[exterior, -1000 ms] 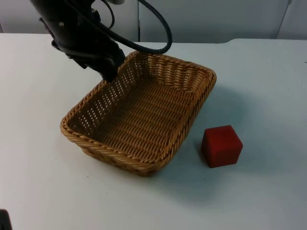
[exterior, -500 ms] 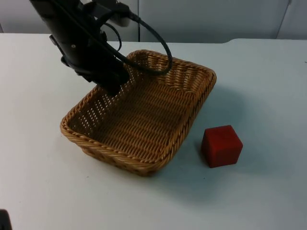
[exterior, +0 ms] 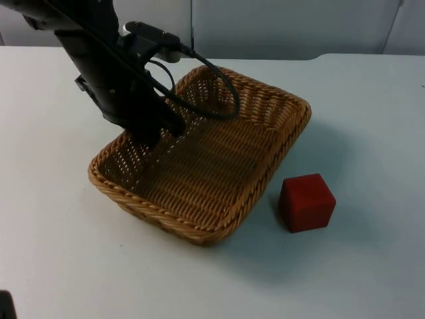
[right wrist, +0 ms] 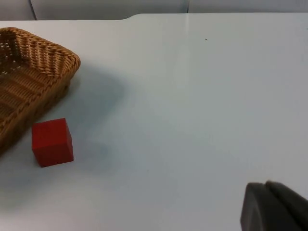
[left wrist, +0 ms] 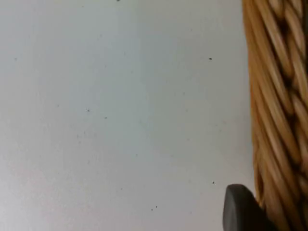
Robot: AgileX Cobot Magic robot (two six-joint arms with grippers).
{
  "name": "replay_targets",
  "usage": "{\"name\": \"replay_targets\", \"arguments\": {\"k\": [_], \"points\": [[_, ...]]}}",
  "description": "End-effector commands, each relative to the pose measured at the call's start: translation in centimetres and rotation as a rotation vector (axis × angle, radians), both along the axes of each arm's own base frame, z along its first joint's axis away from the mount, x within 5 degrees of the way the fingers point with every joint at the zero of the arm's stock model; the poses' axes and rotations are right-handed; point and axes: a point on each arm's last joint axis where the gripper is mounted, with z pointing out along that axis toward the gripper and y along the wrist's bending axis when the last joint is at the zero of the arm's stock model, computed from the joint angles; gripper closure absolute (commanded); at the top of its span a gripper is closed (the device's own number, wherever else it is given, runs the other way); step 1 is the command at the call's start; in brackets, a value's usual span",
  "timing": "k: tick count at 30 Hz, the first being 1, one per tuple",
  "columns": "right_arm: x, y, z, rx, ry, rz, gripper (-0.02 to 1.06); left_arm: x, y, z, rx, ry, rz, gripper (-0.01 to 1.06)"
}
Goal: Pick up the basket with the left hand and place the cube into the basket with the right hand.
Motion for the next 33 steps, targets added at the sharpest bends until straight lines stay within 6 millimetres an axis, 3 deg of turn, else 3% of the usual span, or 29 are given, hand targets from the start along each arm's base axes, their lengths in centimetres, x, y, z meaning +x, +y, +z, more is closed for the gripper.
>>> {"name": "replay_targets", "arguments": {"k": [1, 7, 15, 21, 33], "points": [[0.0, 0.0, 0.0, -0.003, -0.011, 0.005, 1.04, 1.0, 1.2, 0.8, -0.014, -0.003, 0.070, 1.05], [0.0, 0.0, 0.0, -0.003, -0.011, 0.005, 1.04, 1.8, 2.3, 3.0, -0.049, 0.051, 0.122, 1.05], [0.0, 0.0, 0.0, -0.003, -0.011, 0.005, 1.04, 2.1, 3.4, 6.6, -0.254, 0.125, 0.175, 1.05], [0.0, 0.0, 0.0, -0.003, -0.011, 0.005, 1.04, 2.1, 4.1, 7.2, -0.374, 0.195, 0.214, 1.05], [0.0, 0.0, 0.0, -0.003, -0.011, 0.005, 1.04, 2.0, 4.1, 8.2, -0.424, 0.199, 0.233, 1.05]]}}
